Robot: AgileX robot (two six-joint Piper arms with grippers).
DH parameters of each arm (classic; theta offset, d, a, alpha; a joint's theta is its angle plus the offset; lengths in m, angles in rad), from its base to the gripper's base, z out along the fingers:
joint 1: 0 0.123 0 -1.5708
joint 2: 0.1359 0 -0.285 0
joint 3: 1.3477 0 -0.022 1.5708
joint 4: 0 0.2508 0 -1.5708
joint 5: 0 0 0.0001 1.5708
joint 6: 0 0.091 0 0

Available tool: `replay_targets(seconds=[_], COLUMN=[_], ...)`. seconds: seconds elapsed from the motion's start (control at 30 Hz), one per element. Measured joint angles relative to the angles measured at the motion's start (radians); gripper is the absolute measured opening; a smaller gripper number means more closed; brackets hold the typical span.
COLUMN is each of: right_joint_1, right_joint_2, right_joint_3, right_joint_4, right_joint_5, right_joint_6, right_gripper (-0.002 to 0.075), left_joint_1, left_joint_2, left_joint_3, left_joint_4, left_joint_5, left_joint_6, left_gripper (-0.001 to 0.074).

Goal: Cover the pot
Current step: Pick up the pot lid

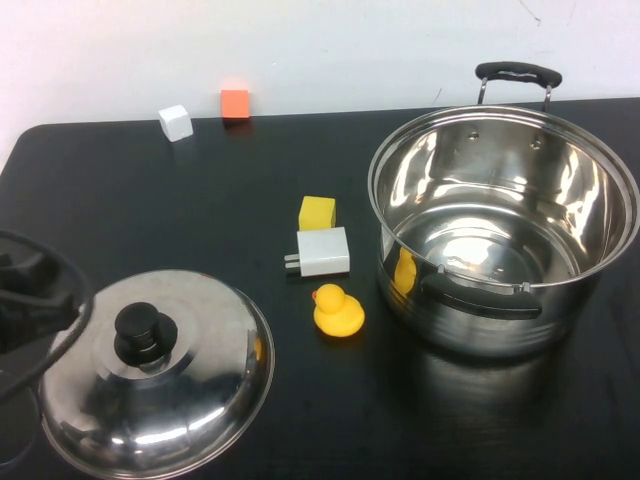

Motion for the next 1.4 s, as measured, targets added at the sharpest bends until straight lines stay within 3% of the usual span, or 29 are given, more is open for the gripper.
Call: replay_targets(seconds=[0.07,0.13,0.33,1.23,1.33,1.4], right_joint_1=[0.0,0.0,0.0,0.0,0.0,0.0], right_joint_2=[0.0,0.0,0.0,0.0,0.0,0.0], right_joint_3=[0.0,0.0,0.0,0.0,0.0,0.0], right_joint_4=[0.0,0.0,0.0,0.0,0.0,0.0], right_joint_5=[0.0,0.0,0.0,0.0,0.0,0.0], right_joint_6=[0.0,0.0,0.0,0.0,0.0,0.0], right_gripper=[-0.0002,-0.0002,-0.0002,-0.0002,-0.0002,-0.0002], left_joint_1=[-0.002,-0.002,-0.006,-0.006,-0.006,-0.006], left_joint_2=[0.027,0.049,0.125,0.294,0.294,0.294], left_joint_3=[0.0,-0.001,-0.002,-0.013,-0.013,-0.013], left_joint_4=[0.093,0.212,0.56,0.804,0.822,0.828], left_joint_5=[-0.045,-0.077,-0.171,-0.282,-0.286,-0.293], left_joint_6=[-0.08,-0.157,-0.463,-0.456,-0.46,-0.46], left_gripper=[0.04,0.0454,0.0494,0.05,0.0449,0.0347])
